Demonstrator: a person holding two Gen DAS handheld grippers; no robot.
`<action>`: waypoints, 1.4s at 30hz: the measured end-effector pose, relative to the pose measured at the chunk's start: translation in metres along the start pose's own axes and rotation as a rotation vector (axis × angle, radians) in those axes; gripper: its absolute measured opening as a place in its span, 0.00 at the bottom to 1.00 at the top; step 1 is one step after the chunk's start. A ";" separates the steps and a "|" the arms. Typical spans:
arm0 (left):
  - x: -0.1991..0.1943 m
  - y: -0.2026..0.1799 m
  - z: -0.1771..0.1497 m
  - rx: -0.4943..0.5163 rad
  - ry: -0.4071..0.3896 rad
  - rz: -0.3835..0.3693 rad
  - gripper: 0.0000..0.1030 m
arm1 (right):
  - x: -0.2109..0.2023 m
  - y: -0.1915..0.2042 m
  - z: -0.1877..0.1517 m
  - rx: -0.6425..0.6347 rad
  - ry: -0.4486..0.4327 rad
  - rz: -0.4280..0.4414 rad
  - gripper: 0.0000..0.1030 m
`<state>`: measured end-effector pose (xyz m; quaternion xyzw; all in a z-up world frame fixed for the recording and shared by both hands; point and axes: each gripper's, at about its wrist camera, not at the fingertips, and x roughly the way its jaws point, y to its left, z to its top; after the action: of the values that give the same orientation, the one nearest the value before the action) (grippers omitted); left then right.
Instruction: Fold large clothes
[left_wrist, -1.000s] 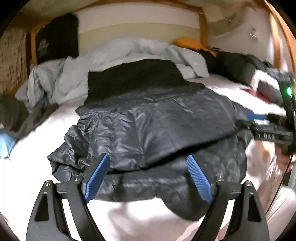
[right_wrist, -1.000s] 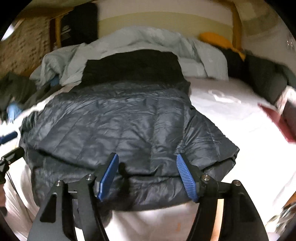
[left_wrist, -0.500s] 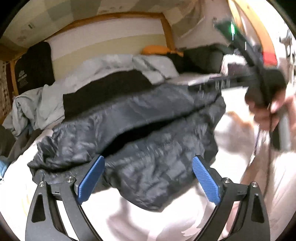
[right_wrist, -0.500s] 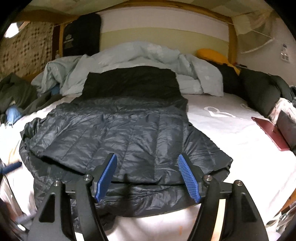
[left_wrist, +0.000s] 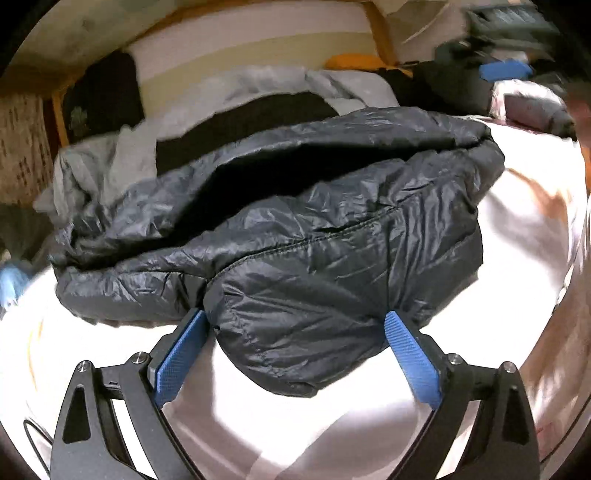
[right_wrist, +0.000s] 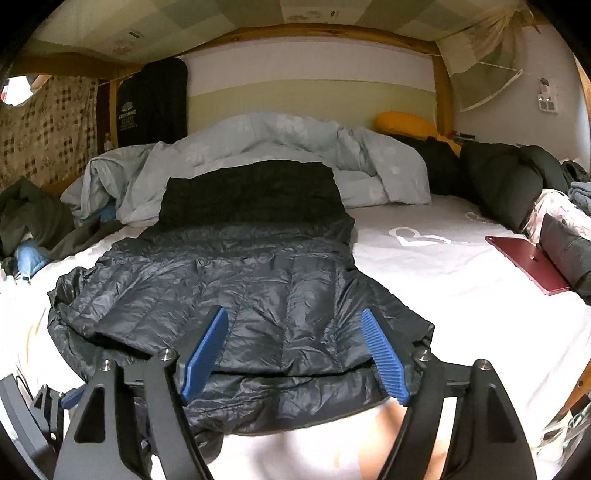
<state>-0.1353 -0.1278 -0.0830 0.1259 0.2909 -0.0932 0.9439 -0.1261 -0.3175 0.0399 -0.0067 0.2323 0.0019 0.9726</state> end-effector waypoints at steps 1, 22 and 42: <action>-0.001 0.004 0.000 -0.041 0.012 -0.014 0.83 | -0.002 -0.003 0.000 0.004 -0.003 -0.001 0.74; -0.012 0.050 0.084 -0.057 -0.062 -0.123 0.17 | 0.038 0.085 -0.080 -0.706 0.206 -0.026 0.74; -0.068 0.081 0.019 0.298 -0.094 0.077 0.73 | 0.061 0.077 -0.041 -0.885 -0.078 -0.133 0.75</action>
<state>-0.1606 -0.0490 -0.0137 0.2710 0.2244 -0.1049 0.9302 -0.0909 -0.2412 -0.0250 -0.4372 0.1715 0.0386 0.8820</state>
